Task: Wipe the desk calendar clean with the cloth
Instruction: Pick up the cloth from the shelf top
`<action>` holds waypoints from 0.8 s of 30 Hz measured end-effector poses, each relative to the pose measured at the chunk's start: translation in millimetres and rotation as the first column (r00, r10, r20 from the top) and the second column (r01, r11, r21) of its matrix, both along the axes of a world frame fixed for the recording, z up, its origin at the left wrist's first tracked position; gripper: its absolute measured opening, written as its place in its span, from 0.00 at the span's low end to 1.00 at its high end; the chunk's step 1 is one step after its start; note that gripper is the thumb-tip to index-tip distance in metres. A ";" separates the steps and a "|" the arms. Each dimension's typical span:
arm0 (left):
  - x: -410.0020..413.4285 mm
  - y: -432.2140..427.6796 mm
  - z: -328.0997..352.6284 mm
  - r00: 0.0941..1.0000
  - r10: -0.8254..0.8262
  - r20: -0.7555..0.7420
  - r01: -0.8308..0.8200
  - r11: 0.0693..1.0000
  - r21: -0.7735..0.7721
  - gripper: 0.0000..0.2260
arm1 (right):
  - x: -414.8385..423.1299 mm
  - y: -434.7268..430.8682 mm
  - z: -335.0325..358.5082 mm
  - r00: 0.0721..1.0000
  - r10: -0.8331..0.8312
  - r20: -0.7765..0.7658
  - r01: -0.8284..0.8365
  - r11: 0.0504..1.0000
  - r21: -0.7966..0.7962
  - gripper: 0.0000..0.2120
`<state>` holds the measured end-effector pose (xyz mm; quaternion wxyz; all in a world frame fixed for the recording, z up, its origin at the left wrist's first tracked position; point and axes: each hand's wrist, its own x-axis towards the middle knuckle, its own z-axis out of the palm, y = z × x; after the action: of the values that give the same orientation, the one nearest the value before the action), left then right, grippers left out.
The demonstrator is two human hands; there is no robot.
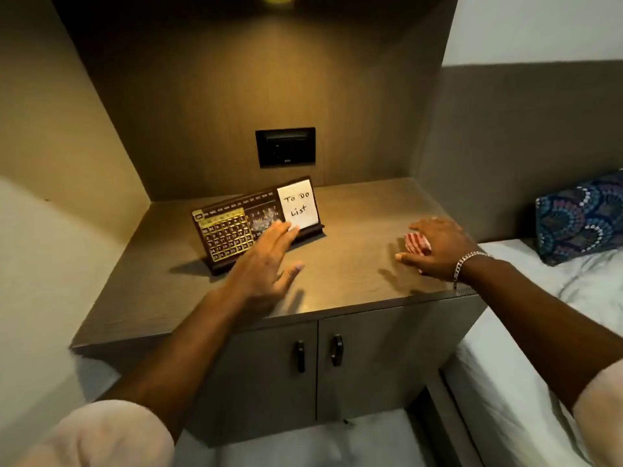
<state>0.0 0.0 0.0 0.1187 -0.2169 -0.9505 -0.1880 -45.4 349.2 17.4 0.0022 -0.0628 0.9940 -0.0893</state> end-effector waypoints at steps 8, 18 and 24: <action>-34.1 16.4 -65.3 0.976 -0.044 0.213 0.106 0.952 -0.289 0.34 | -30.6 26.3 -59.2 0.996 -0.069 0.056 0.062 0.992 0.110 0.38; -45.1 14.7 -84.2 0.978 -0.059 0.202 0.133 0.917 -0.375 0.36 | -31.3 24.9 -80.2 0.996 -0.082 -0.042 0.083 0.996 0.023 0.25; -44.9 17.7 -74.3 0.956 -0.059 0.288 0.163 0.922 -0.351 0.34 | -27.6 14.7 -74.2 0.989 -0.109 -0.104 0.108 0.994 -0.014 0.22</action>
<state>-44.9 17.7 -74.3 -0.0670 -0.2616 -0.9620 -0.0393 -73.0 363.9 -56.8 -0.0550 -0.0134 0.9943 -0.0901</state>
